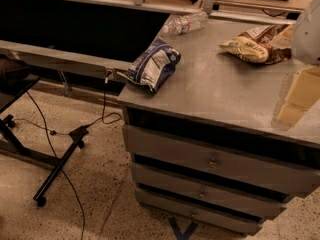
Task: Move brown chip bag near blue chip bag
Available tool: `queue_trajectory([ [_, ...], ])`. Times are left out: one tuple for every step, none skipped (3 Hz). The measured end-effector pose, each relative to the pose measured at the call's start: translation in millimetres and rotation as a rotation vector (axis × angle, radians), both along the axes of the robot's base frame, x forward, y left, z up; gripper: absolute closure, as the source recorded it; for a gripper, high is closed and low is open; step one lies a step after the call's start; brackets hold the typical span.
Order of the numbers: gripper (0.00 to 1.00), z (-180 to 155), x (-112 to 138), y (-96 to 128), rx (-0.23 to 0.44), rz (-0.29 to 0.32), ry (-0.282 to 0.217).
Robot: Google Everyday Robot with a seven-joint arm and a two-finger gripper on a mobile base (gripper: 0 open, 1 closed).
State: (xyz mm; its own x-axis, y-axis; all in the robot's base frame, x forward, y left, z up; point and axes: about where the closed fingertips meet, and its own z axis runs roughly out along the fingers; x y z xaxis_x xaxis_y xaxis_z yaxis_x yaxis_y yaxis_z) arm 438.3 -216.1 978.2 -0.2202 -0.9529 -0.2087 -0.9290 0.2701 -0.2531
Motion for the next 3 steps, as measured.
queue_trajectory([
  [0.0,0,0,0,0.0,0.0,0.0],
  [0.0,3,20,-7,-0.035,0.003,-0.063],
  [0.0,16,99,-38,-0.146,-0.003,-0.264],
])
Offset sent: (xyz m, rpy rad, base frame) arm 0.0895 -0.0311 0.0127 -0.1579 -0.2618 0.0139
